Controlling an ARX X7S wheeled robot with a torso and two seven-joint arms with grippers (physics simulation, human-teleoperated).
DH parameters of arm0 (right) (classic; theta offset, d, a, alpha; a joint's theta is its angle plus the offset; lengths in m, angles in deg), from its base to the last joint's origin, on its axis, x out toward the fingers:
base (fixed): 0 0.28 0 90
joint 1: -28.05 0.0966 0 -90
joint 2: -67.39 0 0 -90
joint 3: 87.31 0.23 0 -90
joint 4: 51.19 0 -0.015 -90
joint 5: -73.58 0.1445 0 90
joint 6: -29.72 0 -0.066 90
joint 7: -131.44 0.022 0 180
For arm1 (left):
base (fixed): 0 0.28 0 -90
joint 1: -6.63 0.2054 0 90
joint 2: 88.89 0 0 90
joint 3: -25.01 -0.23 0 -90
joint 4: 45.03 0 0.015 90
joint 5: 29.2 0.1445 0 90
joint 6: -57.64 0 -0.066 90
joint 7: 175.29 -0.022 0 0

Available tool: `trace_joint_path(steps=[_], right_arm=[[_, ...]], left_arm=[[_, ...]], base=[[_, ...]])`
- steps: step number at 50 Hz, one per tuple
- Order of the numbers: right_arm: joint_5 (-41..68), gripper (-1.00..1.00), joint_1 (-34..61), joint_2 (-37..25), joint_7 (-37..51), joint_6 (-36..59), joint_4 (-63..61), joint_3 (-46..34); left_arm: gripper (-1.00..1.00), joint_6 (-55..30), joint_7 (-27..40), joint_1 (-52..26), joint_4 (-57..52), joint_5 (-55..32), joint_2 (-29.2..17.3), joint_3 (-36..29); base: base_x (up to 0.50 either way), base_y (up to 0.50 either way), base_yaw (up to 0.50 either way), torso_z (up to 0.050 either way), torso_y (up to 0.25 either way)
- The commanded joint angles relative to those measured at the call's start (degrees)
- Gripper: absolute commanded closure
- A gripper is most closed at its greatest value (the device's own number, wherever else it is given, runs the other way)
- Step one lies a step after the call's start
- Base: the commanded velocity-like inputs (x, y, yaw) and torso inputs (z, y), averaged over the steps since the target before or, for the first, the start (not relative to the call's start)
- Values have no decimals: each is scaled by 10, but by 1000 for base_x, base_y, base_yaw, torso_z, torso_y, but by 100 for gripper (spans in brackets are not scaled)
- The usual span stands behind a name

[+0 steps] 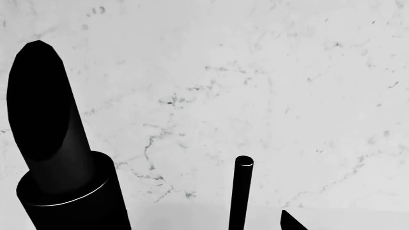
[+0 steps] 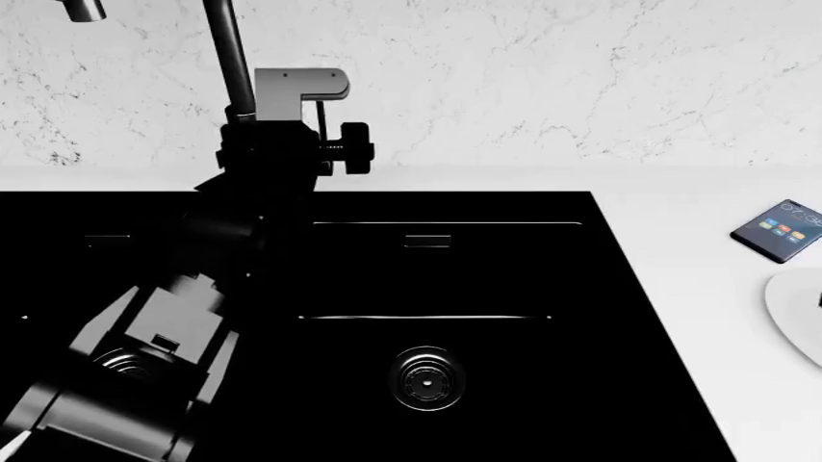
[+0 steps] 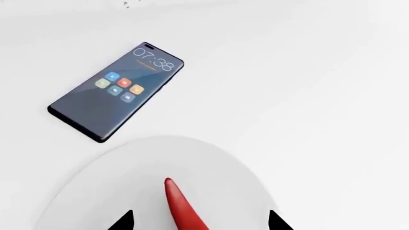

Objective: Pick the chili pepper from the counter and place it in the sink. Then turn on the sink faucet.

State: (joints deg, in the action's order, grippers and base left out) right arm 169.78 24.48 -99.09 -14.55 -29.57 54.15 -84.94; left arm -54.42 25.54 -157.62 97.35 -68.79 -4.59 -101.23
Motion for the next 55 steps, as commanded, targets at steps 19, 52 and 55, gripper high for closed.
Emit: trace_joint_path(steps=[19,52,55], right_arm=[[-7,-100,-30,35,-30,-12,40,3],[-2,-100,-47,36,-36,-3,50,-1],[-2,-100,-50,40,-38,-3,55,-2]], left_arm=[[-100,4,-20,-9,16,0,18,9],[-100,5,-15,-5,8,-9,15,2],[-100,4,-13,-3,5,-10,14,1]], base=[[0,0,0,0,0],[0,0,0,0,0],[0,0,0,0,0]])
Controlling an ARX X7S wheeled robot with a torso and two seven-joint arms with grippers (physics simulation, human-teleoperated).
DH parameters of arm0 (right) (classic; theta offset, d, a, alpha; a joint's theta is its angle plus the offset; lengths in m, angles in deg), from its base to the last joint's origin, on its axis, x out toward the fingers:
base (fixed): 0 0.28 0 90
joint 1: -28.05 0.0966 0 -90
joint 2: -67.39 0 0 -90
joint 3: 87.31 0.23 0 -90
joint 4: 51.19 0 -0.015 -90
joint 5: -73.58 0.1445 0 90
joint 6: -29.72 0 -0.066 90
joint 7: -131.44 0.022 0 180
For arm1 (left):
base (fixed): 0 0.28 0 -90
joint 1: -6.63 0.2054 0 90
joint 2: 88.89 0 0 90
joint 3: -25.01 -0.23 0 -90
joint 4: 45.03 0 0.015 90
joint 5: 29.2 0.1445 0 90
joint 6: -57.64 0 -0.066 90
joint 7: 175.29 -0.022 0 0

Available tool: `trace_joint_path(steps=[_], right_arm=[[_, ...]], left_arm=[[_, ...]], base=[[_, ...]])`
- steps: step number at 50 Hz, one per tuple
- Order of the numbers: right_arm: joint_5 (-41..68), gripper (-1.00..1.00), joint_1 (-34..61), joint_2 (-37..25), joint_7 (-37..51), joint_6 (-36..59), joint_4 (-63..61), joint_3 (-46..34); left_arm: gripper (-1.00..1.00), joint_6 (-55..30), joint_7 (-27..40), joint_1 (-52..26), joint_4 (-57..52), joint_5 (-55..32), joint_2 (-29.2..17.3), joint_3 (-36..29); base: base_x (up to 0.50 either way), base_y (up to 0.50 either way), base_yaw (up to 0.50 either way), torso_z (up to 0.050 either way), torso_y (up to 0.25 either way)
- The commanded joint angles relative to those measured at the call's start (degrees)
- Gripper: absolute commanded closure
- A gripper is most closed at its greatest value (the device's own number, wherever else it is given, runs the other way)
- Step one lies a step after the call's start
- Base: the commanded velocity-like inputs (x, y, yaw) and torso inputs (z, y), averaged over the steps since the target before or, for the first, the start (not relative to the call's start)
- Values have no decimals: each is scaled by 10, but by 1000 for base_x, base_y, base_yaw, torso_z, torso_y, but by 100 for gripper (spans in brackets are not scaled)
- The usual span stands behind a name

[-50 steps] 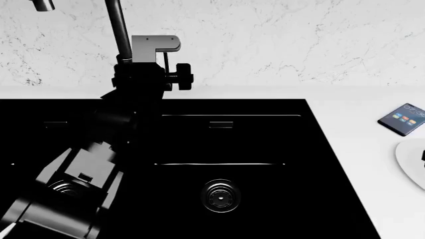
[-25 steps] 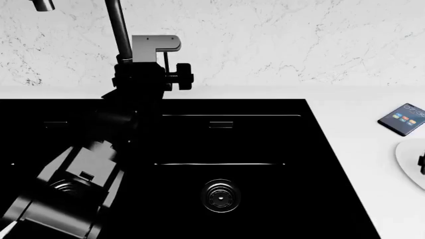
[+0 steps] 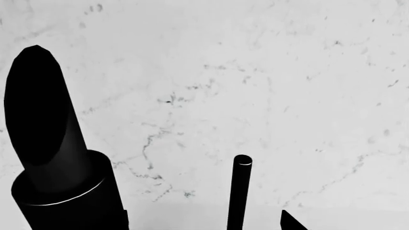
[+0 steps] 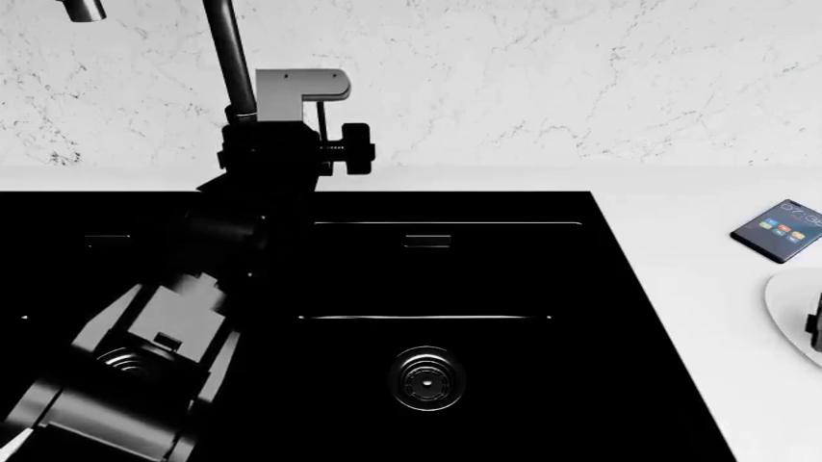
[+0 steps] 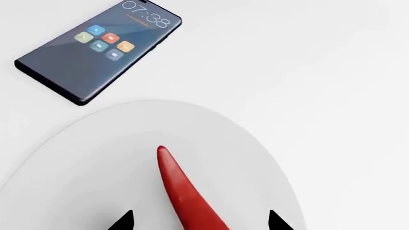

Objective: Pick the chili pepper from the counter and place it in the sink. Then turn on the sink faucet.

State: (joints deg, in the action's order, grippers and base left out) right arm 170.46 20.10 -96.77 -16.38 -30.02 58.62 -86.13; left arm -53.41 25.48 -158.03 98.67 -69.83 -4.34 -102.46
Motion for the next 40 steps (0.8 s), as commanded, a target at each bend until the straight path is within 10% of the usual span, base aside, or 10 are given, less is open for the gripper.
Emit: trace_joint_path(steps=[1,9,10,40], right_arm=[[-9,-100,-7,17,-20,1,11,9],[-9,-100,-7,14,-22,3,9,11],[-9,100,-7,14,-22,3,9,11],[-47,100,63,-12,-5,27,-70,46]], left_arm=[[-100,-7,-13,1,-9,-1,11,14],[-100,-7,-11,1,-11,-3,11,12],[-100,-7,-11,1,-12,-3,10,12],[-100,-1,-11,-6,-6,-10,11,9]], base=[[0,0,0,0,0],[0,0,0,0,0],[0,0,0,0,0],[0,0,0,0,0]])
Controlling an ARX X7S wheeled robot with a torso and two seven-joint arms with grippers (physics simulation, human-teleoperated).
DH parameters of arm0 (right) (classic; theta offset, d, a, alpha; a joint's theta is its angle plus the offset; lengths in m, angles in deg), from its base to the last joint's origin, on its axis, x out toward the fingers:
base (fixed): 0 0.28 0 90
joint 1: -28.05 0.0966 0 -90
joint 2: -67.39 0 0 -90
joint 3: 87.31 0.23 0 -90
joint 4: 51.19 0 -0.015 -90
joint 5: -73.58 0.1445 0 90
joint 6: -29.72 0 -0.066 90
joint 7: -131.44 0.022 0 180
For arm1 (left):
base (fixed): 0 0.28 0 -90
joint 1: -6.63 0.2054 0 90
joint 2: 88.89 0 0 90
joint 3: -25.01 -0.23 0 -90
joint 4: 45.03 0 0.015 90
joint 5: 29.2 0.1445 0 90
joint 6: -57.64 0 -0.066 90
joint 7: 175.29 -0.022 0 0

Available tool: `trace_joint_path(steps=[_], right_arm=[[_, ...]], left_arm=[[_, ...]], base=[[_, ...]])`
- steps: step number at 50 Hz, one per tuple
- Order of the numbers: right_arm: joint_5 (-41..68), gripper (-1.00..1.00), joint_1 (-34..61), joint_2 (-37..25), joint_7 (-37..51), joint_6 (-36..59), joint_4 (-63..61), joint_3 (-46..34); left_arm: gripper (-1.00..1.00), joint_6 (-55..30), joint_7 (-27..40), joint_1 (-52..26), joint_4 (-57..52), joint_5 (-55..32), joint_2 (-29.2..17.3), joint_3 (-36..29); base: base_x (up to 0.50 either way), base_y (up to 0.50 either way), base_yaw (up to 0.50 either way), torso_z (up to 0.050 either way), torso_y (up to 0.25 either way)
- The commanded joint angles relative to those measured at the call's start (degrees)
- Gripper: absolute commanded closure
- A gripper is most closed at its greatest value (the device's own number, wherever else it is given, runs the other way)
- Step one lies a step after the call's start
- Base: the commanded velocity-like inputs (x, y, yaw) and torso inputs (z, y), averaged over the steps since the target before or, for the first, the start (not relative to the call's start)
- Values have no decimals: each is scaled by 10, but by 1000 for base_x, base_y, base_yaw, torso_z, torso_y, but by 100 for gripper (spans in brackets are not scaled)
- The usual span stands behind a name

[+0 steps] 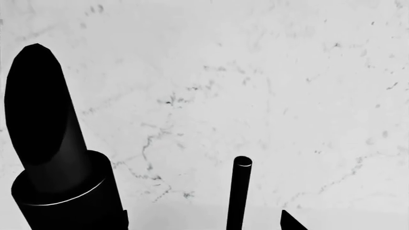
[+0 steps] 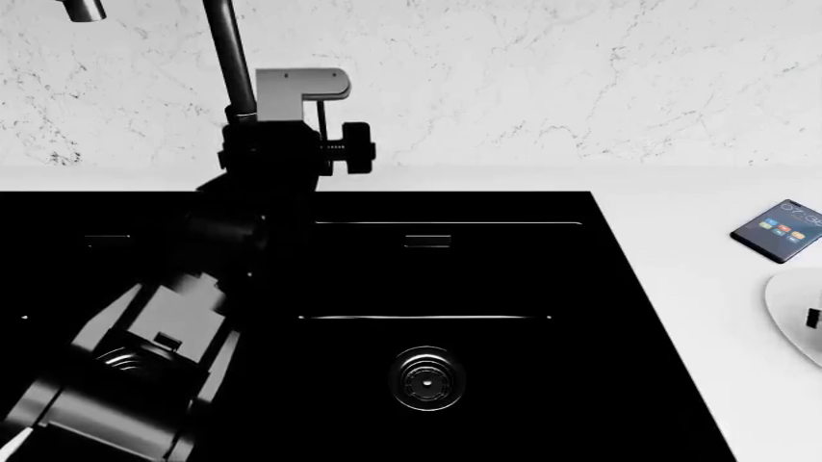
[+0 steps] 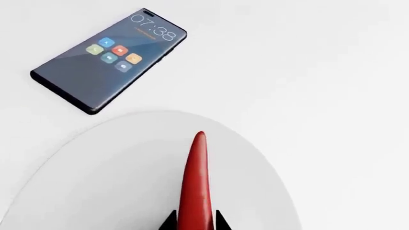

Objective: Pick the chili pepper from the counter and place it in the sink. Then turn on the sink faucet.

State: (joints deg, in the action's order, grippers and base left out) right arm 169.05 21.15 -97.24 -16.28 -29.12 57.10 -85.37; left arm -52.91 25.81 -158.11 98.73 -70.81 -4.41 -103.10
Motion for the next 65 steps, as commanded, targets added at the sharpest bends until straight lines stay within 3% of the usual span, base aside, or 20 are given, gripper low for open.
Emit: trace_joint_path(steps=[1,31,65], right_arm=[[-32,100,59,-8,-4,24,-61,41],[-10,100,125,121,-31,76,-105,75],[-40,100,103,288,-95,92,-92,45]], left_arm=[[-100,-6,-14,-5,-5,-1,12,15],[-100,-29,7,-3,-56,-16,0,12],[-100,-20,5,-4,-46,-19,-1,7]], base=[[0,0,0,0,0],[0,0,0,0,0],[0,0,0,0,0]])
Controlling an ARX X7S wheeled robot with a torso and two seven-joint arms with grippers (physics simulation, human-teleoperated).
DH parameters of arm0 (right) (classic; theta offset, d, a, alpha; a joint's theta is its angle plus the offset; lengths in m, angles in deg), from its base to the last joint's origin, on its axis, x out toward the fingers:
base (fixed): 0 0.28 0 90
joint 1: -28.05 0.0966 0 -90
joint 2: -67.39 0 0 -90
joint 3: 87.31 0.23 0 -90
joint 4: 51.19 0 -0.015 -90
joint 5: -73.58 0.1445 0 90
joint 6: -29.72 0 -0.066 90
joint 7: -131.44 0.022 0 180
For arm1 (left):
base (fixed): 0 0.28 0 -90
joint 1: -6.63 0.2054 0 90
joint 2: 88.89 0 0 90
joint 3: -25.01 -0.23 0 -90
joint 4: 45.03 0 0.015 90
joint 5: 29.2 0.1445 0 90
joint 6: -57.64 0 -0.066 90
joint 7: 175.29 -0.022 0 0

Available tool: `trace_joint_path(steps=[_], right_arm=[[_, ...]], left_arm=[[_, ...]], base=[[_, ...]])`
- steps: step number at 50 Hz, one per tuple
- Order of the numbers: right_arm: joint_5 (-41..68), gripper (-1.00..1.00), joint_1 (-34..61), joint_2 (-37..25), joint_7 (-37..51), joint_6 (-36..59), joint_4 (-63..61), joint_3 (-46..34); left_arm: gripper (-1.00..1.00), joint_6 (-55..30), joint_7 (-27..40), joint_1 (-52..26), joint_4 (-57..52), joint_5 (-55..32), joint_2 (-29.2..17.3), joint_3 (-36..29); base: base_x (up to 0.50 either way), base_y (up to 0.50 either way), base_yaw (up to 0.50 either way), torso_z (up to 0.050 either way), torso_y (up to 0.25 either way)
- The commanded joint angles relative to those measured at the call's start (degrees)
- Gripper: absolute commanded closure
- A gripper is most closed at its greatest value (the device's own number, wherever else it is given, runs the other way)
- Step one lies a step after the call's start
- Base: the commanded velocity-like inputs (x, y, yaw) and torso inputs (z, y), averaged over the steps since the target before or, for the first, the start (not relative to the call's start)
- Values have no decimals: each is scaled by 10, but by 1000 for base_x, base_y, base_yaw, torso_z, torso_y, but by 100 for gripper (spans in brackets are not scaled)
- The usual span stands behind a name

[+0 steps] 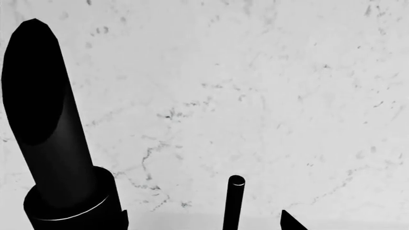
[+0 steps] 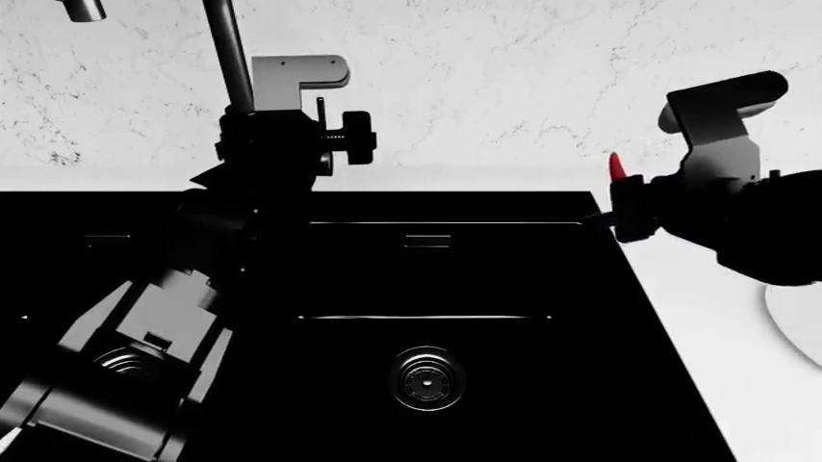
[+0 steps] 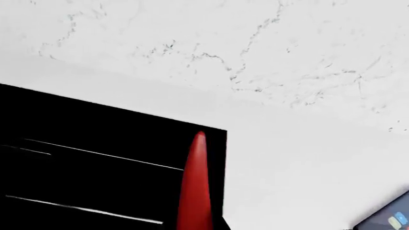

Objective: Pick the chili pepper from the counter and place it in the sink. Then turn on the sink faucet.

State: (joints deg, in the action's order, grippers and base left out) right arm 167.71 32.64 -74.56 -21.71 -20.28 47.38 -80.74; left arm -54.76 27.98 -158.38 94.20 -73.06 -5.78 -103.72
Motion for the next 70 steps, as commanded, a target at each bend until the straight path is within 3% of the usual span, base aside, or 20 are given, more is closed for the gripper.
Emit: trace_joint_path(steps=[1,42,70], right_arm=[[-28,100,-13,64,-42,5,5,-3],[-72,100,-39,226,-114,8,39,-36],[-66,100,-81,261,-127,15,4,-54]], left_arm=[[-100,-2,-17,-3,1,3,13,13],[-100,-15,-3,4,-38,-11,4,8],[-100,-15,-2,3,-39,-14,6,3]], base=[[0,0,0,0,0],[0,0,0,0,0],[0,0,0,0,0]])
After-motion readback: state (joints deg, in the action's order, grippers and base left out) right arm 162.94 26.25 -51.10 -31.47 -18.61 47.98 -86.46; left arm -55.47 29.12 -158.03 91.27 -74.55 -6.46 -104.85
